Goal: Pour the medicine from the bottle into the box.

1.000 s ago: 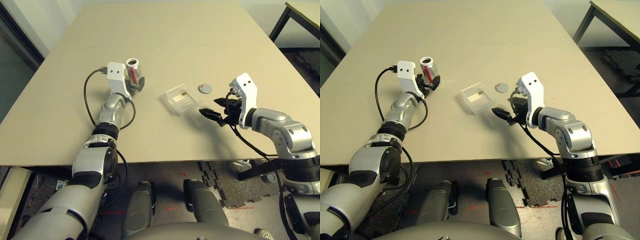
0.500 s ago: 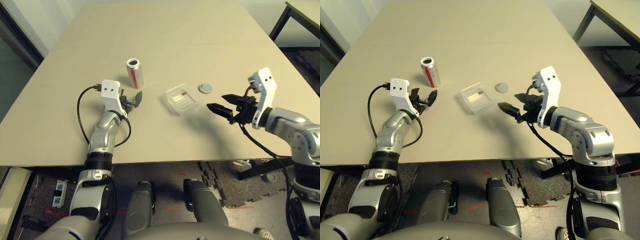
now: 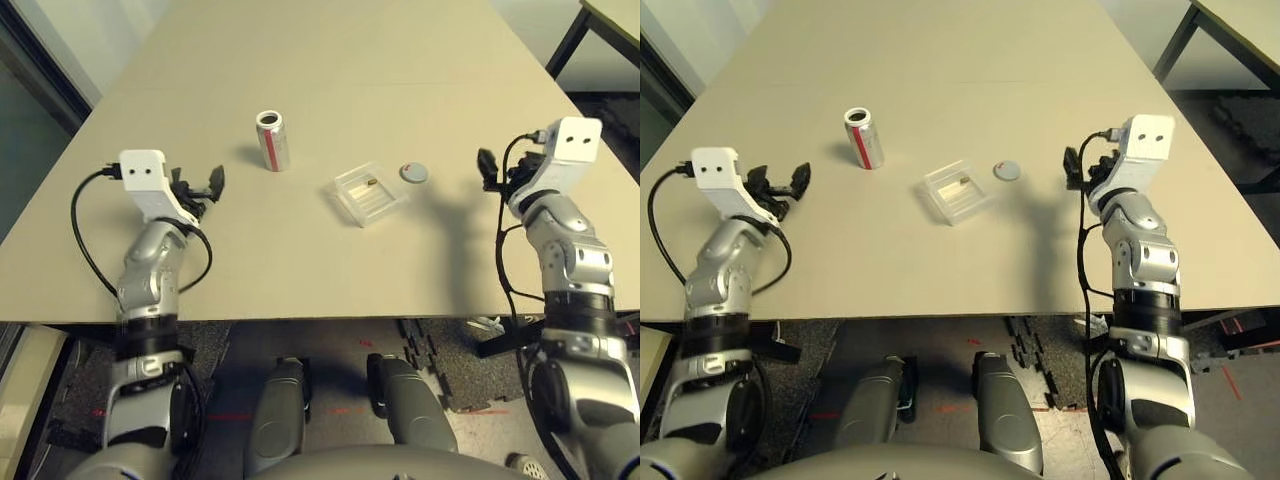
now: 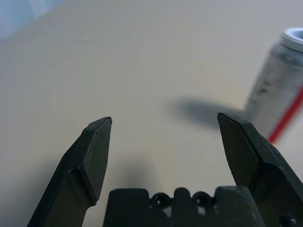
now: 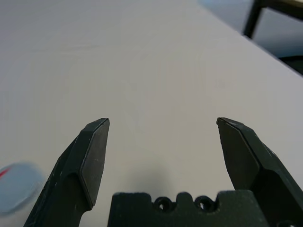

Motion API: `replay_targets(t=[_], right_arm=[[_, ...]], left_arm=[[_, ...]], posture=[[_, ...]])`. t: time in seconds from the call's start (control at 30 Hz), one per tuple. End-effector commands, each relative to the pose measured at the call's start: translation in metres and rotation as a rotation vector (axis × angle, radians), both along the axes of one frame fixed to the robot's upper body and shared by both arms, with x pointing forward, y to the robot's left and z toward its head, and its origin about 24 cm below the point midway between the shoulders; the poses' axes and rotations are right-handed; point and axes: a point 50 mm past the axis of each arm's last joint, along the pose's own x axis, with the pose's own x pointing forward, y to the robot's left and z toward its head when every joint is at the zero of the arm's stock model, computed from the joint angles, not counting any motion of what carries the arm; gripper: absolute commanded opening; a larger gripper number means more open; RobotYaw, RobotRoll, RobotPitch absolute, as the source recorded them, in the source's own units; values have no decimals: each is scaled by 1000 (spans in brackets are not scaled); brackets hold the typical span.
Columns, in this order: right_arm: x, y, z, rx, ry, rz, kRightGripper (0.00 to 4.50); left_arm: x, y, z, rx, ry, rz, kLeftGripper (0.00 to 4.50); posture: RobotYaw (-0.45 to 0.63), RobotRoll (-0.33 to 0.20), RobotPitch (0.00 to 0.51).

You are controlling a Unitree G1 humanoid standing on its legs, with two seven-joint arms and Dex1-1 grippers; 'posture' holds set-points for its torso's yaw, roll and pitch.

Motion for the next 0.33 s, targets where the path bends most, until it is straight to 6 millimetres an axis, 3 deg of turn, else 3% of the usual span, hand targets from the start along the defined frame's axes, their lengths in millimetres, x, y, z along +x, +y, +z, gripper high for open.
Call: replay_targets(t=[0.03,0.33], right_arm=[[-2,-17,-7,-26,-8,-90,4500],[-17,-40,-24,-71,10,-202,4500]], left_arm=[[4,17,-4,16,2,6,4468],[2,43,-15,9,11,99,4468]], posture=[[11,0,180],[-28,0,175]])
